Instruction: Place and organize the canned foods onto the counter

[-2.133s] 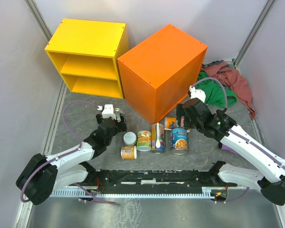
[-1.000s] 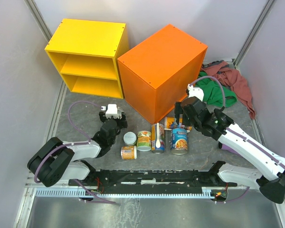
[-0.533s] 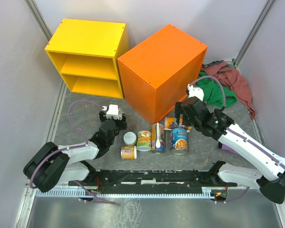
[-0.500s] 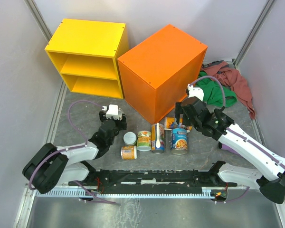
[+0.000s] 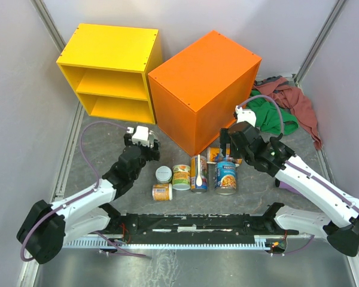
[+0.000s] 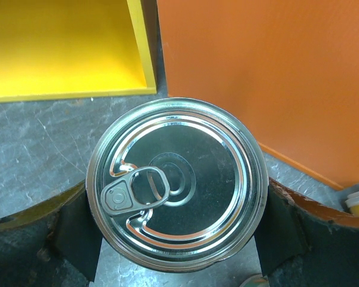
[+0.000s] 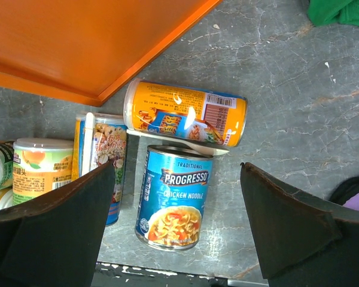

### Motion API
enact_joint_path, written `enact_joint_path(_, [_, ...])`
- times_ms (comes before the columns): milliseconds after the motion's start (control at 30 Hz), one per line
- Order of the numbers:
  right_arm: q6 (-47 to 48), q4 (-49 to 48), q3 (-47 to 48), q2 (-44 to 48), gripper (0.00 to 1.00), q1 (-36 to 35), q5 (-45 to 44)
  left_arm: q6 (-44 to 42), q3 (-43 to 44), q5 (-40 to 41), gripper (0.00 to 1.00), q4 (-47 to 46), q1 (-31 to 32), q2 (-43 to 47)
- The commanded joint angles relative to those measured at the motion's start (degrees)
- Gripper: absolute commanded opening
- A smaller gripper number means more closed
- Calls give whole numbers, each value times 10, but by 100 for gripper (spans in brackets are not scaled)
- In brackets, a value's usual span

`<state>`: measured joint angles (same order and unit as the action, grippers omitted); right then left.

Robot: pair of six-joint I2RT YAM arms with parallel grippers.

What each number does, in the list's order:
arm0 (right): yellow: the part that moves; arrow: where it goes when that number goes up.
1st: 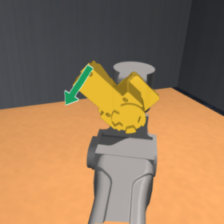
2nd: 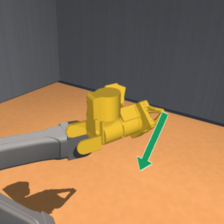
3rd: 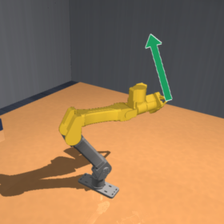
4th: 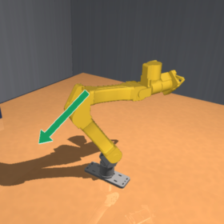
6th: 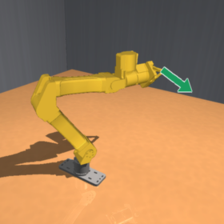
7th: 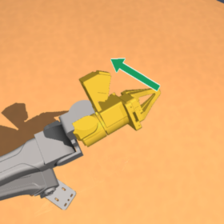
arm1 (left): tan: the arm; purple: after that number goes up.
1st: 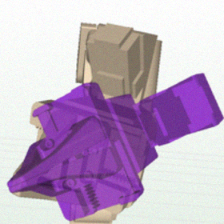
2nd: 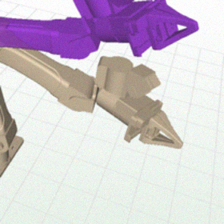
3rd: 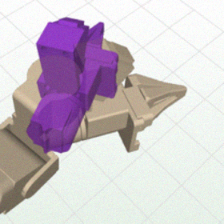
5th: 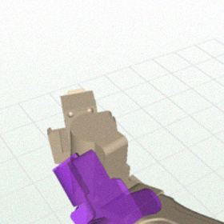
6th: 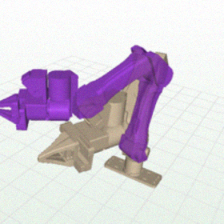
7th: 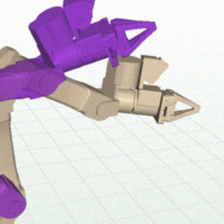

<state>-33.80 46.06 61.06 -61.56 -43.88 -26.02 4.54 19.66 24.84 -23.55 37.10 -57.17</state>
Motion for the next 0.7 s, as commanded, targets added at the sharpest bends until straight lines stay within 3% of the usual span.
enact_joint_path(0, [9, -19, 30, 4, 93, -2, -9, -20, 108, -11, 3, -18, 0, 49])
enact_joint_path(367, [1, -12, 35, 7, 93, -2, -18, -13, 284, -45, 3, 127, 0, 39])
enact_joint_path(667, [-10, -4, 37, 7, 93, -2, -18, -10, 469, -92, 3, 244, 1, -19])
